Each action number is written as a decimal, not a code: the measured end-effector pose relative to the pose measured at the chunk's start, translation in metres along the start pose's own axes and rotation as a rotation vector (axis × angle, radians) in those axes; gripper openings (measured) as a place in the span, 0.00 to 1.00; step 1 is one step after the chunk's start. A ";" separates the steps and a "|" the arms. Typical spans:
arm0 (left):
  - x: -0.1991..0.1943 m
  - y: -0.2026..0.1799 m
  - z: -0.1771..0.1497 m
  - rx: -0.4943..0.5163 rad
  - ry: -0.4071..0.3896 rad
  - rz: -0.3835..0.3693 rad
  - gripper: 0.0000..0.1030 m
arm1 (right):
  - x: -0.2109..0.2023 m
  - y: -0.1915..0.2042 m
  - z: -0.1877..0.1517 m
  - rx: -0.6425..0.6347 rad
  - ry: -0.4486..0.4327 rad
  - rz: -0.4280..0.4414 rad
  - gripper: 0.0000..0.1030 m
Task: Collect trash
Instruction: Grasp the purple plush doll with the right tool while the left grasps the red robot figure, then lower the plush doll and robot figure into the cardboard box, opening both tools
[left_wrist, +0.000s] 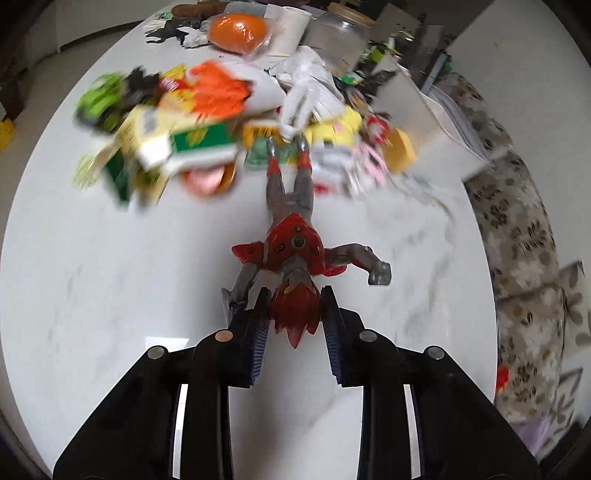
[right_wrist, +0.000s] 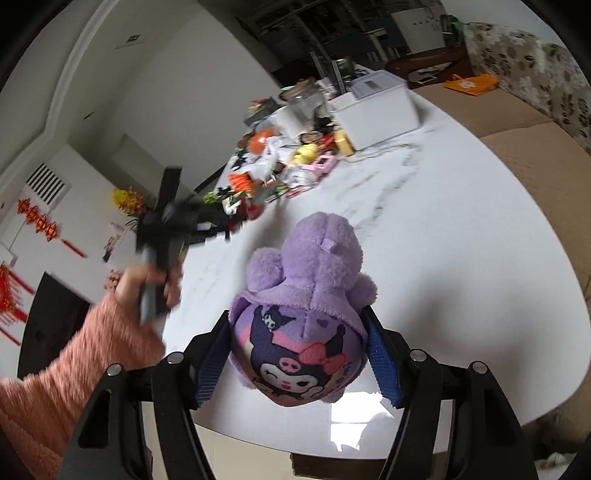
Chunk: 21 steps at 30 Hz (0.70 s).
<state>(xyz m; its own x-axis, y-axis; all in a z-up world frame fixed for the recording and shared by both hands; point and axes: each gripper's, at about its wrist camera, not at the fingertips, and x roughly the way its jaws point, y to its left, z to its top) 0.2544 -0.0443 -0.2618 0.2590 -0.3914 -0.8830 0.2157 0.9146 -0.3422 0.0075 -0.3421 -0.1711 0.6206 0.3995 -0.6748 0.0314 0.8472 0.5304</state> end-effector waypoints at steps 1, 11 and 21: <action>-0.005 0.000 -0.008 -0.005 0.005 -0.008 0.27 | 0.003 0.006 0.000 -0.013 0.007 -0.001 0.65; -0.046 0.043 -0.137 -0.019 0.072 -0.035 0.27 | 0.026 0.040 -0.024 -0.067 0.085 0.003 0.65; -0.106 0.056 -0.238 -0.009 0.147 -0.144 0.27 | 0.026 0.079 -0.086 -0.235 0.291 -0.002 0.65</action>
<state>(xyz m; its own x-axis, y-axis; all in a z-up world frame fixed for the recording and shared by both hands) 0.0150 0.0723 -0.2631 0.0856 -0.4998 -0.8619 0.2318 0.8513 -0.4707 -0.0408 -0.2350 -0.1914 0.3707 0.4517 -0.8115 -0.1693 0.8920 0.4191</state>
